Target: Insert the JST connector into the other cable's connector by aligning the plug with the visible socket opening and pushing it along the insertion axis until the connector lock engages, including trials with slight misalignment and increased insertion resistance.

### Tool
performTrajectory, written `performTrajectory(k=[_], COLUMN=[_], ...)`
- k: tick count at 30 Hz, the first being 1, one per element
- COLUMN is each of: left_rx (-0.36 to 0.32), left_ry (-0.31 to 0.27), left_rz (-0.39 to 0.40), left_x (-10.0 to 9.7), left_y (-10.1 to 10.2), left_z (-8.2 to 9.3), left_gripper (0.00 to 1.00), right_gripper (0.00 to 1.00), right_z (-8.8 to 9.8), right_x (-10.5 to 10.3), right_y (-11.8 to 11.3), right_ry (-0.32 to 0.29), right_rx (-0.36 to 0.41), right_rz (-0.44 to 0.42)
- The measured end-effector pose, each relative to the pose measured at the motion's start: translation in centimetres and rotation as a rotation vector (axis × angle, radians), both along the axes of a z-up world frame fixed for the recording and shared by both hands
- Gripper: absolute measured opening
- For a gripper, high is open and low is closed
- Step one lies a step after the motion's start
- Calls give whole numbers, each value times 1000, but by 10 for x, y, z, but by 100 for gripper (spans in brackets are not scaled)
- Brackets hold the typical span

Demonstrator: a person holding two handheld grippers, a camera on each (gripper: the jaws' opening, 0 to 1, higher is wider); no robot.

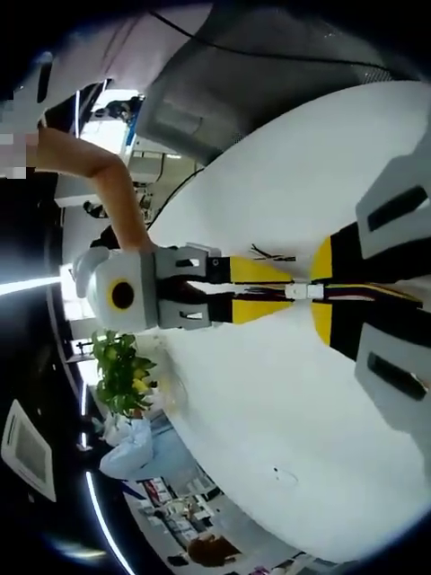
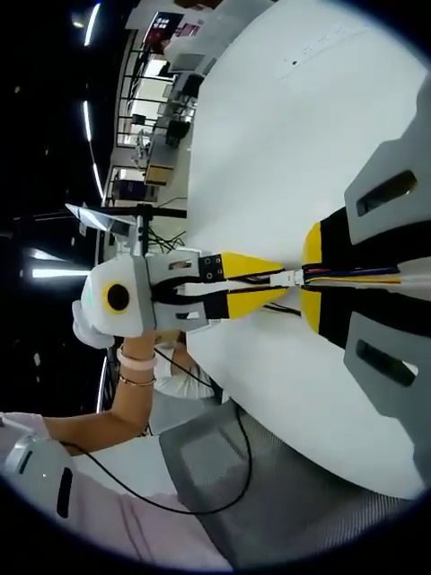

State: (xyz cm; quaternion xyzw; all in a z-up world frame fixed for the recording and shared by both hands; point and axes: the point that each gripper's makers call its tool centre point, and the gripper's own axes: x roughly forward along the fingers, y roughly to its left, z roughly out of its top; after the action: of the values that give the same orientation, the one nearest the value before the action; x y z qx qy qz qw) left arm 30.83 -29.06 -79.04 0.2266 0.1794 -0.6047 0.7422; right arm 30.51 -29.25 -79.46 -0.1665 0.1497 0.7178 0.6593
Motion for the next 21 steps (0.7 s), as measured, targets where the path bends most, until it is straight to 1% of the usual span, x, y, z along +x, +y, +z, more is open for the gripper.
performTrajectory(k=[5,9,15,21], left_rx=[-3,20,19,53], left_ry=[10,-15,-32,-35], left_rz=[7,12,33,46], left_x=[3,9,20,25], left_y=[0,-1,0,1], left_z=[-2,-5,-8,-18], left_gripper=[0,0,0,0], right_gripper=[2,2,2,3], right_z=[-2,-5,-7,-20], right_x=[3,9,18,23], right_y=[0,0,1,3], right_ry=[8,-6,-23,-35], right_rx=[-1,-7,-2,-29], right_rz=[-8,-13,-26,-27])
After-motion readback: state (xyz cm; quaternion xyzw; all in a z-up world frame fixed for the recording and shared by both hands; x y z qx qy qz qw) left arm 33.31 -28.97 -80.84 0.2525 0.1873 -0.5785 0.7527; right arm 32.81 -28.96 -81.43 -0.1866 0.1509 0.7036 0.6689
